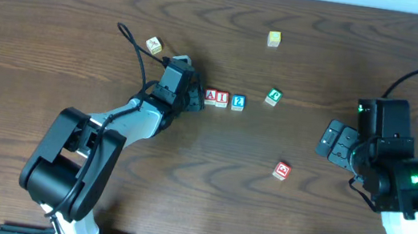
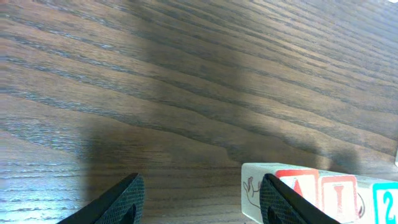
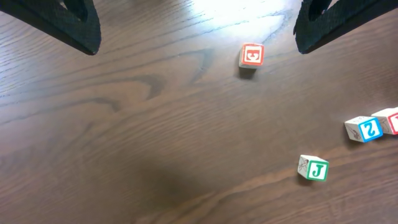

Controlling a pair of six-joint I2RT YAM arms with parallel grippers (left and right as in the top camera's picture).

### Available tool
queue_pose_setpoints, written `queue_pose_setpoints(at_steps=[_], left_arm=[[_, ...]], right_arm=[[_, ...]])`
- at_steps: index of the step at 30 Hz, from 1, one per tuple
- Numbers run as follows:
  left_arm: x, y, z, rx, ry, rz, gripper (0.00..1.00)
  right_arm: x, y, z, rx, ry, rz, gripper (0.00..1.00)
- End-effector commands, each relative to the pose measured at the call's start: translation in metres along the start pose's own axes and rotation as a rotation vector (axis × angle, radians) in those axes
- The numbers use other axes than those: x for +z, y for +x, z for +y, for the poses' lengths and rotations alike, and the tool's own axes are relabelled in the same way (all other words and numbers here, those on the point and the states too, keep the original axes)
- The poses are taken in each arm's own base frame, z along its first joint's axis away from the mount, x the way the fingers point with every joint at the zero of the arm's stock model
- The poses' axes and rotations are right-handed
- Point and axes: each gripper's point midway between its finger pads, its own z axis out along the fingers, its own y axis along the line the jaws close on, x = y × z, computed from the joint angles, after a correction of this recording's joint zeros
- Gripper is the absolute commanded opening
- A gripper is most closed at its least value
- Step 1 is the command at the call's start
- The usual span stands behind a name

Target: Spell out Ai2

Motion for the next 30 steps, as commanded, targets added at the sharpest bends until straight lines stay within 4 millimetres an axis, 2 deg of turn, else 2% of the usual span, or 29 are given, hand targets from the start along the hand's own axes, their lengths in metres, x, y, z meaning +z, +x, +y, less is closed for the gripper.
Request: queue_pose_setpoints(at_steps=[1,4,7,8,9,11,13,15,17,22,25,28,30], left_arm=[[-0.012,-0.022,0.008,0.002,-0.031,-0.051,0.61],[-0.045,-0.047,0.016,0.016,-0.08,-0.121,0.63],[-0.092,-0.069,0.019,0.071,-0.137,-0.202,0.64],[-0.114,-0.077,0.021,0.095,-0.168,-0.241,0.64],[-0.131,-0.082,0.021,0.109,-0.187,-0.268,0.65],[-0.172,-0.092,0.023,0.131,-0.223,-0.329,0.68],[-0.226,-0.101,0.024,0.135,-0.257,-0.397,0.7],[-0.263,-0.103,0.024,0.128,-0.268,-0.434,0.73],[-0.303,-0.101,0.021,0.128,-0.262,-0.45,0.75],[-0.372,-0.088,0.023,0.13,-0.272,-0.432,0.86],[-0.4,-0.072,0.03,0.137,-0.305,-0.365,0.89],[-0.412,-0.055,0.035,0.132,-0.322,-0.294,0.92],[-0.414,-0.037,0.035,0.141,-0.295,-0.21,0.98]], right_arm=[[0.002,-0.001,-0.004,-0.004,0.023,-0.001,0.99],[0.007,0.0,-0.002,-0.005,0.019,-0.003,0.99],[0.021,0.008,0.002,-0.011,0.009,0.022,0.98],[0.027,0.012,0.004,-0.014,0.003,0.036,0.84],[0.032,0.015,0.006,-0.023,0.006,0.047,0.75],[0.038,0.018,0.011,-0.046,0.014,0.072,0.66],[0.044,0.022,0.021,-0.034,0.01,0.102,0.52],[0.05,0.025,0.033,-0.034,-0.017,0.133,0.44],[0.056,0.027,0.045,-0.04,-0.038,0.164,0.43],[0.075,0.023,0.071,-0.073,-0.039,0.201,0.42],[0.079,0.011,0.094,-0.103,-0.062,0.206,0.44],[0.079,-0.003,0.111,-0.129,-0.088,0.194,0.46],[0.083,-0.011,0.122,-0.138,-0.098,0.185,0.47]])
